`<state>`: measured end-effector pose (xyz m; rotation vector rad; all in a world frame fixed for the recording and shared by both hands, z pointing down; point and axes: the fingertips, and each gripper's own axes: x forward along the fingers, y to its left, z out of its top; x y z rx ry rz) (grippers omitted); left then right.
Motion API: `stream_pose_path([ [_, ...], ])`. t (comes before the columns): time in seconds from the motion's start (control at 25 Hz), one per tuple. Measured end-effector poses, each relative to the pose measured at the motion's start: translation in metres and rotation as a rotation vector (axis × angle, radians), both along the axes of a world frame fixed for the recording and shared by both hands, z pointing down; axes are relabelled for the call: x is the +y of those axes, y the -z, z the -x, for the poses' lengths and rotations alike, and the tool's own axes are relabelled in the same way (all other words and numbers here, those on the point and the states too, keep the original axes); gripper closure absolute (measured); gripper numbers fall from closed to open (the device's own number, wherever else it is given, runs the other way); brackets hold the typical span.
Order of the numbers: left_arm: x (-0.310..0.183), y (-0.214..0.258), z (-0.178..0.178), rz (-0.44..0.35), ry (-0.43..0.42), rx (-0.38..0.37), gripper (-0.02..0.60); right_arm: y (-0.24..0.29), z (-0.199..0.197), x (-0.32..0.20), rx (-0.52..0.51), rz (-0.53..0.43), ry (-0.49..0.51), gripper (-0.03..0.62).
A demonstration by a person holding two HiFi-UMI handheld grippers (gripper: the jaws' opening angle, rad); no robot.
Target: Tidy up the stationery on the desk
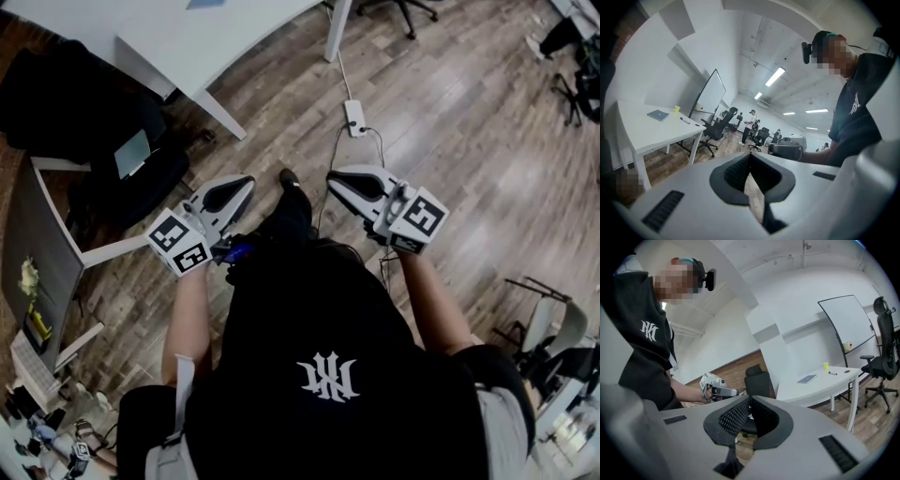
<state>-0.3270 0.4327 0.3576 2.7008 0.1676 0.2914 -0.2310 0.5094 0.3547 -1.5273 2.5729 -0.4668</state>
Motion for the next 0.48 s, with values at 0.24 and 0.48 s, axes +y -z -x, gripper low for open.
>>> stream_pose_path([
  [0.24, -0.029, -0.011, -0.037, 0.035, -0.016, 0.026, 0.578, -0.005, -0.033, -0.019, 0.016, 0.03, -0.038, 0.549],
  [0.48, -0.076, -0.013, -0.082, 0.049, -0.025, 0.049, 0.578, -0.007, -0.075, -0.065, 0.048, 0.059, -0.046, 0.548],
])
